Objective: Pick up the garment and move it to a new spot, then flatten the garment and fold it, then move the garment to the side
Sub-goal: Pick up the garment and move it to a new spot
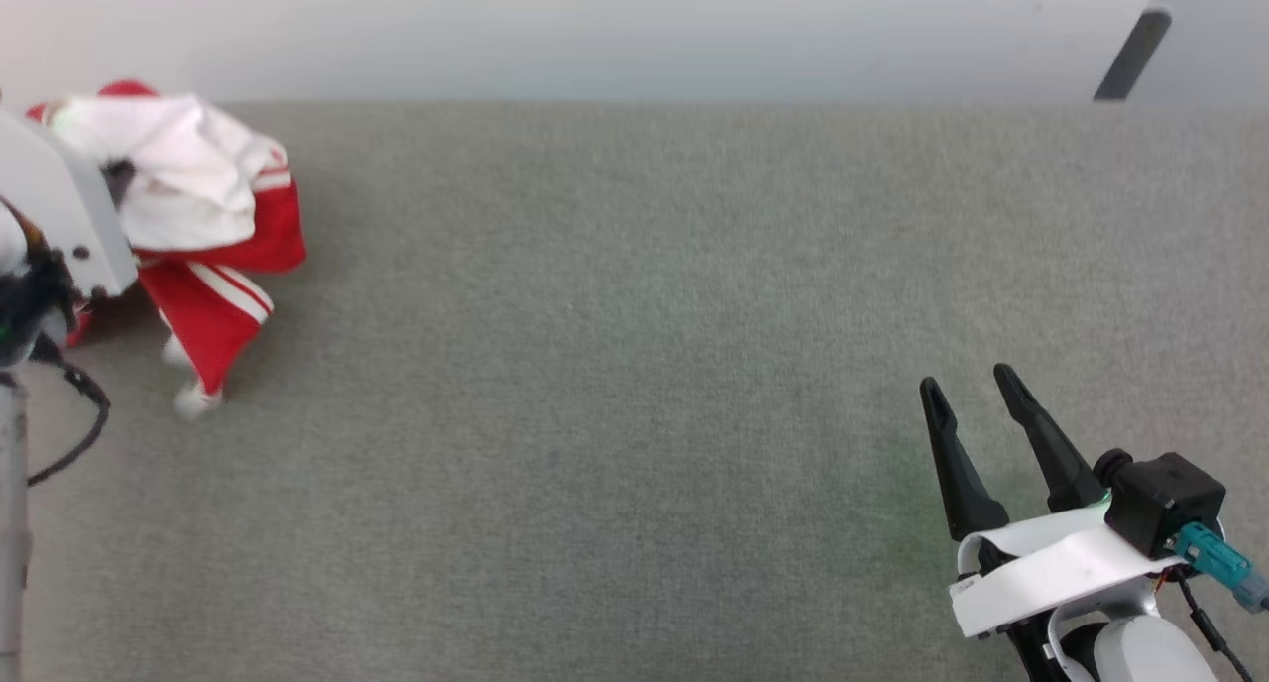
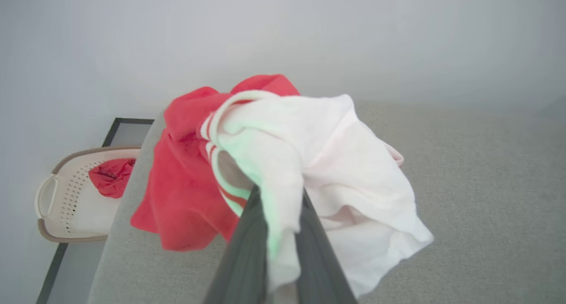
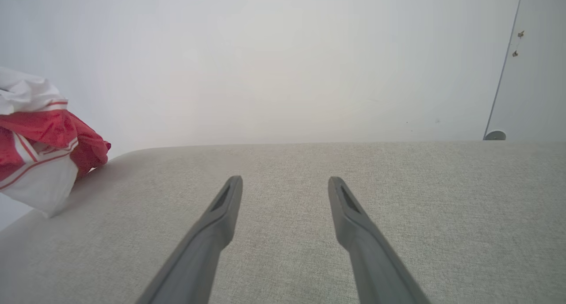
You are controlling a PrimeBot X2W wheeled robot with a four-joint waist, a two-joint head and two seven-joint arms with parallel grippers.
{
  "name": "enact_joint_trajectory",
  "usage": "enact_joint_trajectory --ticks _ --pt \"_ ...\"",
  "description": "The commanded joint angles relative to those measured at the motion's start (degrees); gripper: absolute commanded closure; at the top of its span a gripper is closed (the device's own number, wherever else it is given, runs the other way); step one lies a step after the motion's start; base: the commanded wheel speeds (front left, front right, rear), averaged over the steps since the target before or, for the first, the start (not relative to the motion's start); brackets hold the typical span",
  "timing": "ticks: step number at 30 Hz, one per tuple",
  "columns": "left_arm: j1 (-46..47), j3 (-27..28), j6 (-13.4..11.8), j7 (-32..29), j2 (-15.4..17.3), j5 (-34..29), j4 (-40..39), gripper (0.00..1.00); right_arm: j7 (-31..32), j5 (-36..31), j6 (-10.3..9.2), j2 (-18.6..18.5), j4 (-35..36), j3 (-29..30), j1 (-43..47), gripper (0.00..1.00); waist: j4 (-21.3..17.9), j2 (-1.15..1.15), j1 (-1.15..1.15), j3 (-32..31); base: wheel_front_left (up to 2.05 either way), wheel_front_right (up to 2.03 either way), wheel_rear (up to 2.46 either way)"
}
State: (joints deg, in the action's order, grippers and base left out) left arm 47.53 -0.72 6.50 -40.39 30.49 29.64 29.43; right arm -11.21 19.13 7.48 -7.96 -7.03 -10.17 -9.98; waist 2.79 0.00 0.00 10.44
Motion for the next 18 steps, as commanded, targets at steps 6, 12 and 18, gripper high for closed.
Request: enact_joint_trajectory --ticks 6,12,18 --pt "3.0 -3.2 0.8 0.8 0.9 0.4 -4.0 1.0 0.3 0.0 0.02 0.7 0.0 0.2 2.3 0.0 2.2 0.0 0.0 -6.9 0.0 0.0 0.0" --pt "3.8 -6.5 1.0 -1.0 0.3 2.1 -7.8 1.0 0.2 -0.6 0.02 1.3 0.2 1.8 4.0 0.0 1.5 0.0 0.0 -9.3 0.0 0.0 0.0" --pt "3.2 -8.9 1.0 -3.4 -1.2 4.4 -12.7 1.0 0.4 -1.0 0.02 1.6 0.8 4.0 5.1 0.0 -0.5 0.0 0.0 -9.9 0.0 0.0 0.0"
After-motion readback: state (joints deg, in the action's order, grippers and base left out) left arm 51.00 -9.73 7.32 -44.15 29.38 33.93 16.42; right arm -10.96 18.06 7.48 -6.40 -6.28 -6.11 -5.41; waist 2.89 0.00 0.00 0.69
